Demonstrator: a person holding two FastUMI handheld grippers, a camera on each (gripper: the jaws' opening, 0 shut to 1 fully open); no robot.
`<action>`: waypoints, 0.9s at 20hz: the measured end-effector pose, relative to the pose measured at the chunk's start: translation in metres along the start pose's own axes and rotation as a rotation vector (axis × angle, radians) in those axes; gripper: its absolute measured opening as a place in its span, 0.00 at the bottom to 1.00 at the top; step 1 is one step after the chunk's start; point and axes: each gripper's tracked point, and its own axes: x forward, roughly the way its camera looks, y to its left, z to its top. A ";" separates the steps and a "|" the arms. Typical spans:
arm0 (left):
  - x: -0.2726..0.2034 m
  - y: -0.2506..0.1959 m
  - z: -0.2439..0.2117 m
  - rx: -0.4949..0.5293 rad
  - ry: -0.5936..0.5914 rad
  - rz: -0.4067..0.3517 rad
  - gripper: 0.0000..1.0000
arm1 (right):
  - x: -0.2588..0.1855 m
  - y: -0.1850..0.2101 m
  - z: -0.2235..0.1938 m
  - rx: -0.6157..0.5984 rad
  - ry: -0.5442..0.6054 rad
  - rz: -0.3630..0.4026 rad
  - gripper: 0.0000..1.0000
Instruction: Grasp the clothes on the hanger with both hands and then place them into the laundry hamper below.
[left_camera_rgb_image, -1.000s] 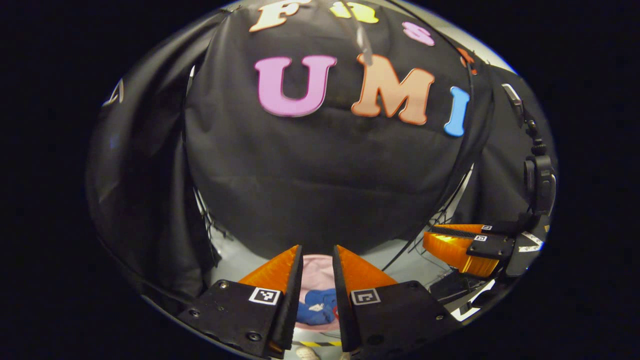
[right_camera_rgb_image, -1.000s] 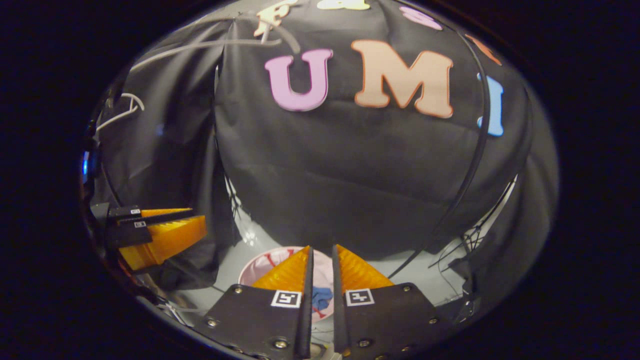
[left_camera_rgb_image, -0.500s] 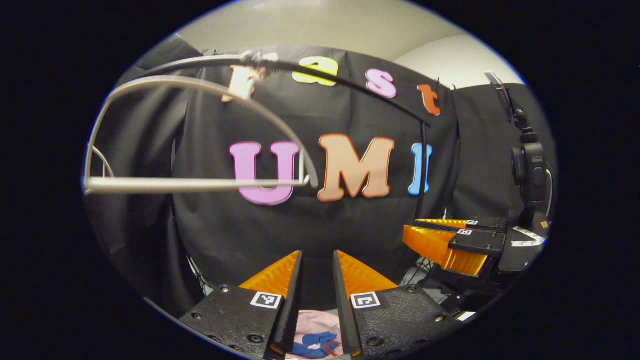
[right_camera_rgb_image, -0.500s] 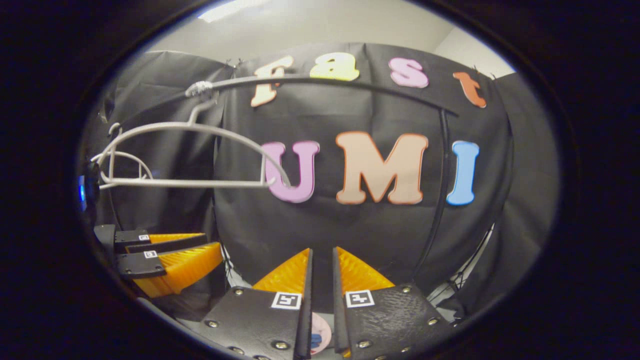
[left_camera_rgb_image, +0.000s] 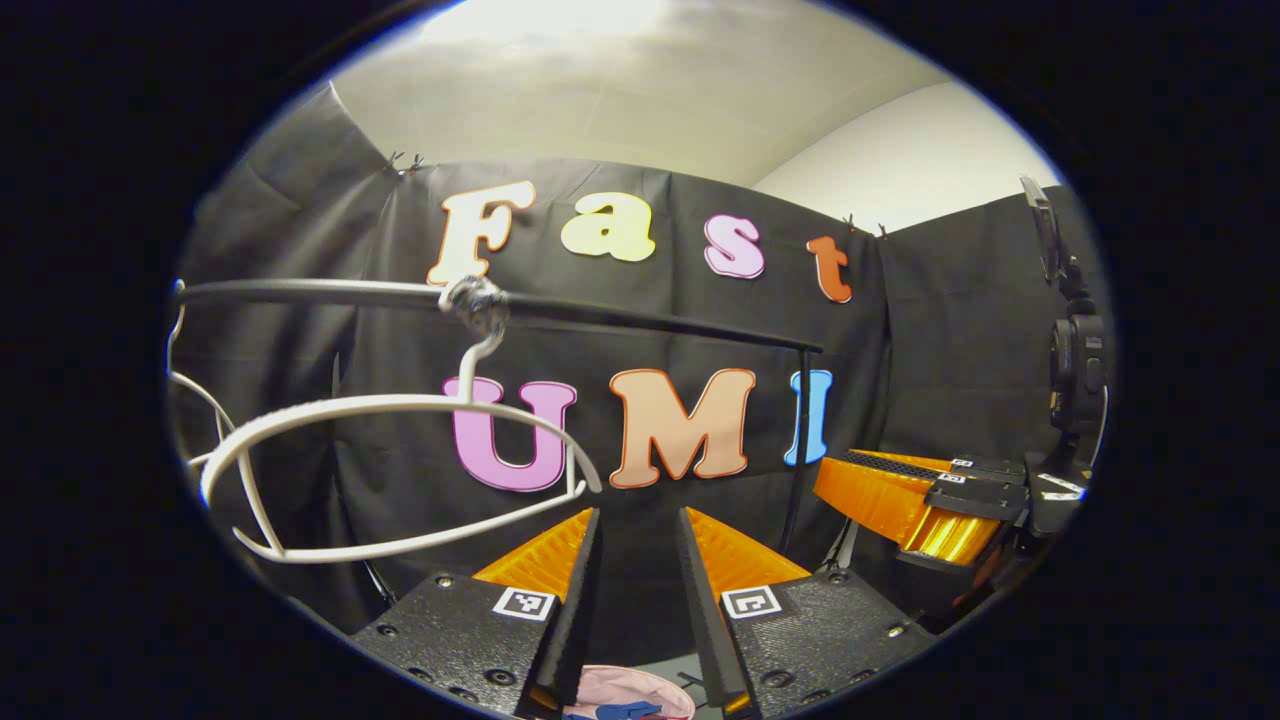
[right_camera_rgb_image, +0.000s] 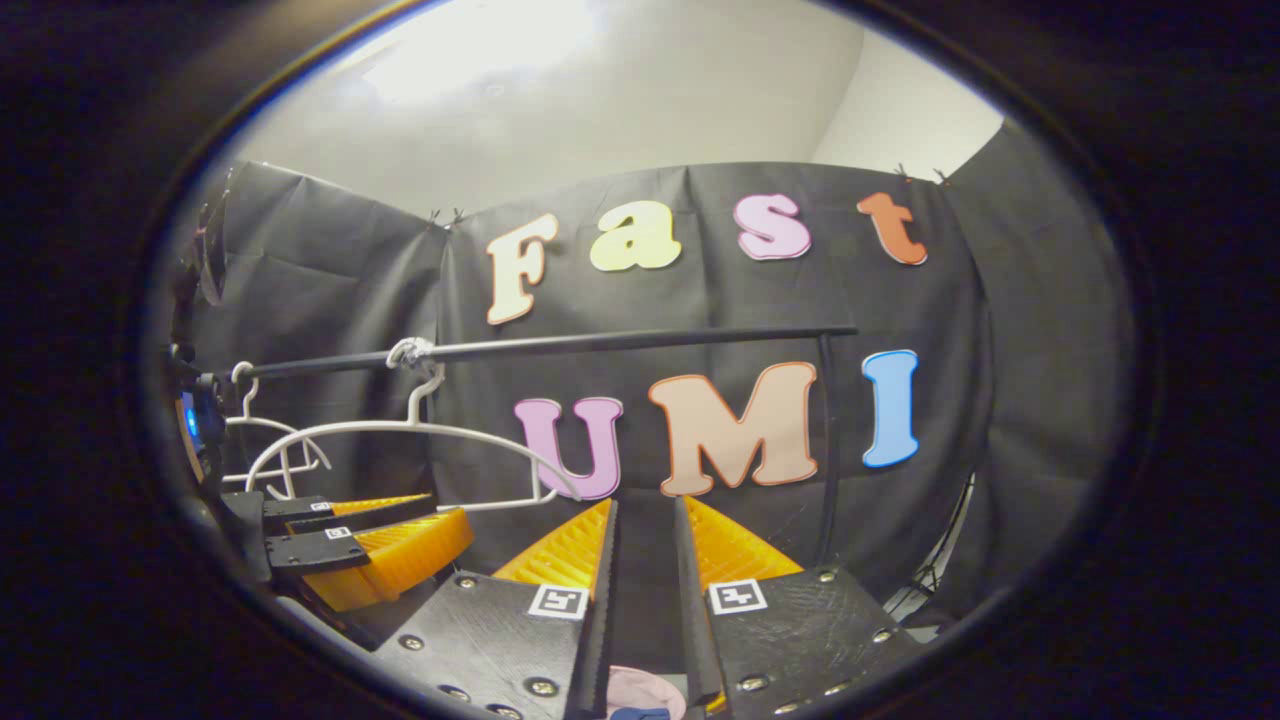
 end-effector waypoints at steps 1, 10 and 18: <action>-0.002 -0.005 0.005 -0.001 -0.008 -0.007 0.47 | -0.003 -0.003 0.004 0.000 -0.011 -0.009 0.24; -0.005 -0.040 0.021 -0.028 -0.055 -0.079 0.97 | -0.037 -0.045 0.032 -0.011 -0.070 -0.101 0.99; 0.003 -0.041 0.025 -0.020 -0.071 -0.083 0.97 | -0.044 -0.073 0.041 -0.036 -0.072 -0.167 0.99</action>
